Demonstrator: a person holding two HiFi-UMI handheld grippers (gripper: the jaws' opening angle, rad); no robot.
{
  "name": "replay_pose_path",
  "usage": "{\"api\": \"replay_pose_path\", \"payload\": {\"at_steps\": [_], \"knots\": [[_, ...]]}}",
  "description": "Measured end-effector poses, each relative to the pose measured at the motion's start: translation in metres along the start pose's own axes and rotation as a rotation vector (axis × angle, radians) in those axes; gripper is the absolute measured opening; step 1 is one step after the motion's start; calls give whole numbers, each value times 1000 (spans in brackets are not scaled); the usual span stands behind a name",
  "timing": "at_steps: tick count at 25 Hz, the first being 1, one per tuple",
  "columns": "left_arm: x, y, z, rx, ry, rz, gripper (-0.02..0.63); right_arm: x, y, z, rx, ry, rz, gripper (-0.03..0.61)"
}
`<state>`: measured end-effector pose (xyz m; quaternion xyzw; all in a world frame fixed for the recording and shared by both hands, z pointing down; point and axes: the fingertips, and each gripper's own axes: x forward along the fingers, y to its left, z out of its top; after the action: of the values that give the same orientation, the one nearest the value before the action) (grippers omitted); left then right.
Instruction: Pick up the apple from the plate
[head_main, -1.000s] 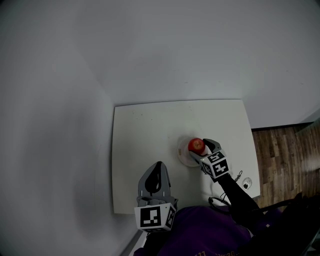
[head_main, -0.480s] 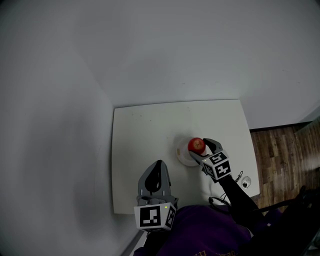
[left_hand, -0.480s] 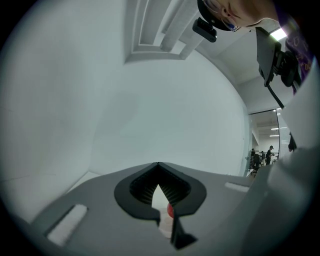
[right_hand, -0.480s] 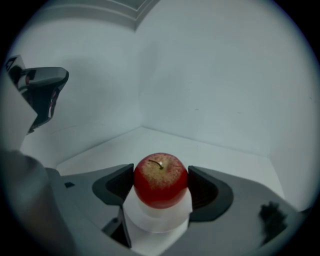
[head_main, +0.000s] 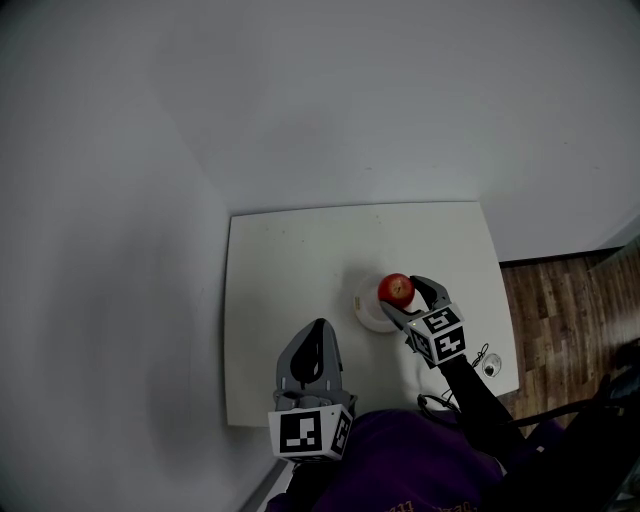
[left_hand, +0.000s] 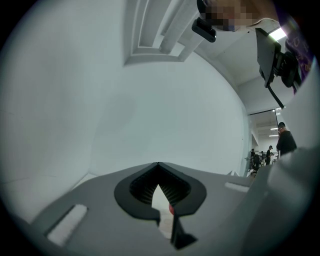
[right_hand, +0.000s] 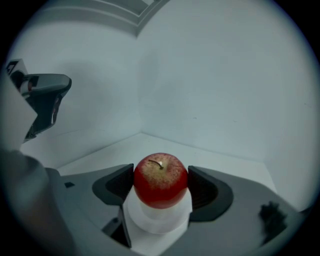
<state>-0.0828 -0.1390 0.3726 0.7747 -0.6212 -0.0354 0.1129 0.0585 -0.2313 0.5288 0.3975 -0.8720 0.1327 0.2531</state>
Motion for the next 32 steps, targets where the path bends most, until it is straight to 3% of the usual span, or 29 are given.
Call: {"api": "replay_pose_path", "payload": {"at_steps": [15,32], "knots": [[-1,-5,4,11,-8,-6,5,-32,0,36,32,-128,-26,341],[-2,-9,11,19,-28,-20,5,-85,6,102,14,-374,-30,341]]}}
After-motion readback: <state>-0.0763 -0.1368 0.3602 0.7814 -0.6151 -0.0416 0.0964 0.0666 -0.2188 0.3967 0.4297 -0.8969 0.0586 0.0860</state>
